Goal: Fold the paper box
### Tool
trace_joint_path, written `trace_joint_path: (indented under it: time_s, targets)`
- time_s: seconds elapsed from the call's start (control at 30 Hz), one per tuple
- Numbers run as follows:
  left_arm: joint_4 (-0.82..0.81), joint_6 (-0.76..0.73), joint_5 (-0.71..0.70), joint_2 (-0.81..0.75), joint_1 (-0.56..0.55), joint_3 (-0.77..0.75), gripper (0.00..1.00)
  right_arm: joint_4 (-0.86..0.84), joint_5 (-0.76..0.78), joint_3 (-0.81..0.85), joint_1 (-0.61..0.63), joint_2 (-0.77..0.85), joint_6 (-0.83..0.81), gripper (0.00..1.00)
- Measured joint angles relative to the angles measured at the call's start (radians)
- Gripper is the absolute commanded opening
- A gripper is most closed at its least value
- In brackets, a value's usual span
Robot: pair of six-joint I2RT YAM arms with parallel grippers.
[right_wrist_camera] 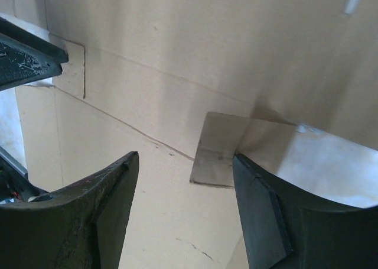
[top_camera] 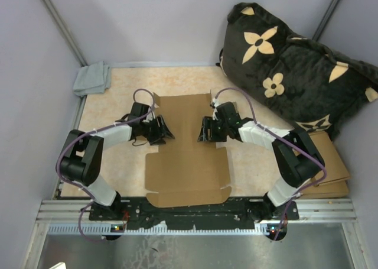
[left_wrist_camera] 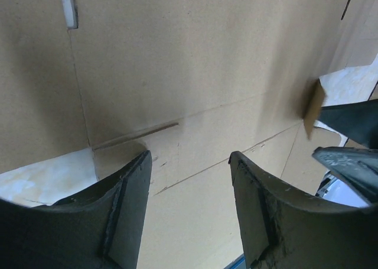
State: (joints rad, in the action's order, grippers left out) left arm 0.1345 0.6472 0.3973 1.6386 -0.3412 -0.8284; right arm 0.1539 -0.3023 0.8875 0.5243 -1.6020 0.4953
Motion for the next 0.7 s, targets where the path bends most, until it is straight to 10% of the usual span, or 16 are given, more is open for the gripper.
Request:
trace_joint_path:
  time_s: [0.7]
  targets:
    - [0.119,-0.040,-0.092,0.037,-0.014,-0.187,0.68,0.151,0.129,0.208,0.043,-0.147,-0.018,0.69]
